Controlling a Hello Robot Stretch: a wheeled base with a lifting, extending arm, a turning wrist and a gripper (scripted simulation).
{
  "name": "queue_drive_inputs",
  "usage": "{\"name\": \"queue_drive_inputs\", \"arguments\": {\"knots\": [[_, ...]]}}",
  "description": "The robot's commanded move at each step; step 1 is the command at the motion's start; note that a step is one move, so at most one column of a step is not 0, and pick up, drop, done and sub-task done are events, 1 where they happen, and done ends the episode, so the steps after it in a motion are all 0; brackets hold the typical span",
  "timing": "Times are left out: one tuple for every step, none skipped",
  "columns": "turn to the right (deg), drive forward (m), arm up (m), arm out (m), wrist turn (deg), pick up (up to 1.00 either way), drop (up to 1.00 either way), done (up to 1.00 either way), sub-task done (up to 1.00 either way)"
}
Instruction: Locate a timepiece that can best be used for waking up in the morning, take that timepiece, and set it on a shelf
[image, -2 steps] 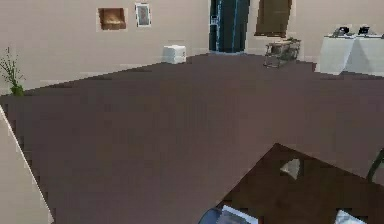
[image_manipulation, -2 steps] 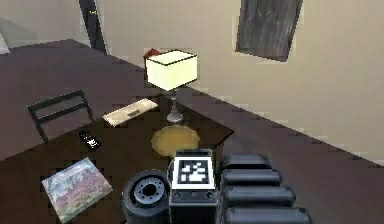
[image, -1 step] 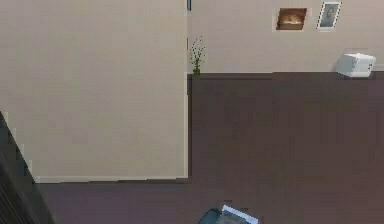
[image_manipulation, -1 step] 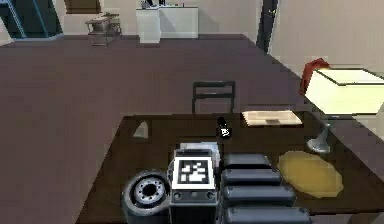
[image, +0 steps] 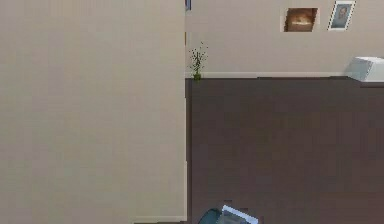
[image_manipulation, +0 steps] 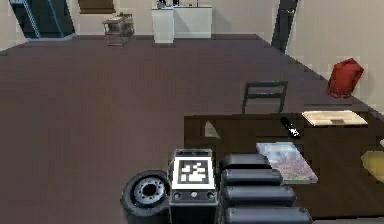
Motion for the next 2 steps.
{"name": "queue_drive_inputs", "arguments": {"knots": [[42.0, 0.00, 0.00, 0.00, 0.0, 0.00, 0.00, 0.00, 0.00], [0.0, 0.45, 0.00, 0.00, 0.0, 0.00, 0.00, 0.00, 0.00]]}}
